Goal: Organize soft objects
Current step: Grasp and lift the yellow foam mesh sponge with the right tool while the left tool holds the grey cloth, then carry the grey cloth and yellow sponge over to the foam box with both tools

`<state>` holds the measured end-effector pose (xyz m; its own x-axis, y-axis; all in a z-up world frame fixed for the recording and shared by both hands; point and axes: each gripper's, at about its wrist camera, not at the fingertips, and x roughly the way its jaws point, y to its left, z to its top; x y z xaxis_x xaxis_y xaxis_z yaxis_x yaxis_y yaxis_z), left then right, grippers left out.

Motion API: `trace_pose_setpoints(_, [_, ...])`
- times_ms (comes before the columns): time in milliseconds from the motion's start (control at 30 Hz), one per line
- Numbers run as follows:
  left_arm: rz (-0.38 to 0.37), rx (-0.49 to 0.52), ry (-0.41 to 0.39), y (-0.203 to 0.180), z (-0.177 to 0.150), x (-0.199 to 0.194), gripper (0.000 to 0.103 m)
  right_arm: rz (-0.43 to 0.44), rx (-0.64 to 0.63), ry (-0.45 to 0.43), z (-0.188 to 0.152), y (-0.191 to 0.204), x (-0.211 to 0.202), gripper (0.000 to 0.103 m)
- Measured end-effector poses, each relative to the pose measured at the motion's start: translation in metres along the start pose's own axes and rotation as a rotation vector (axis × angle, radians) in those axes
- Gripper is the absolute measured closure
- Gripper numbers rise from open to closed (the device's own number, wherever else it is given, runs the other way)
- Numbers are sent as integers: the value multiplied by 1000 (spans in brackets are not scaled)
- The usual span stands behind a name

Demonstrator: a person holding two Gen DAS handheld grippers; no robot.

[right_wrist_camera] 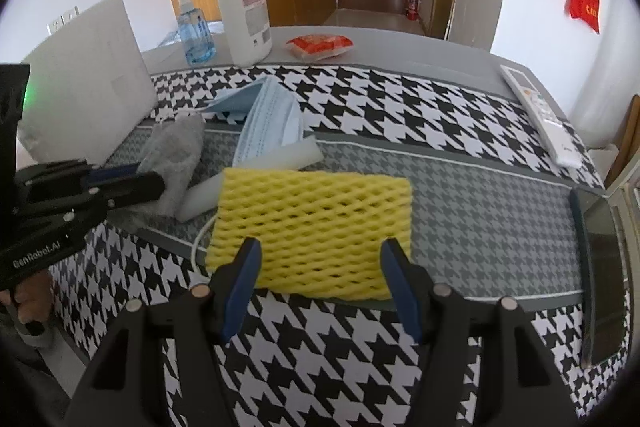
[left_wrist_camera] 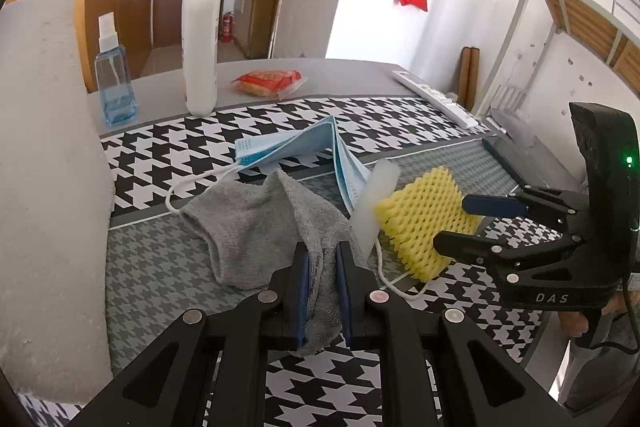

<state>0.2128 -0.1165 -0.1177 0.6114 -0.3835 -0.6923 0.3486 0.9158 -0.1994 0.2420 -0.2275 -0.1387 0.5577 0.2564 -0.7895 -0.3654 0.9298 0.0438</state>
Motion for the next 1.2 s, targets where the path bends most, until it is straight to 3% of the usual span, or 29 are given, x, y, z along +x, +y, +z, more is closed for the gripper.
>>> trace_pose_setpoints(233, [-1, 2, -12, 0, 0, -5, 89, -23, -5, 7, 0, 3, 2, 36])
trace_pose_setpoints(400, [-7, 2, -25, -1, -1, -8, 89, -32, -11, 14, -1, 5, 2, 43])
trace_pose_setpoints(600, [-11, 10, -40, -4, 0, -13, 89, -61, -19, 17, -4, 3, -3, 68])
trace_pose_setpoints(667, [-9, 10, -44, -4, 0, -13, 89, -69, -13, 19, -4, 0, -5, 86])
trace_pose_setpoints(833, [2, 26, -57, -8, 0, -16, 89, -62, 2, 15, -4, -1, -7, 98])
trace_pose_setpoints(1133, [14, 40, -74, -12, 1, -22, 89, -31, 85, -22, -6, -16, -29, 98])
trace_pose_setpoints(1200, [21, 45, -82, -13, 1, -25, 89, -42, 107, -39, -5, -21, -30, 86])
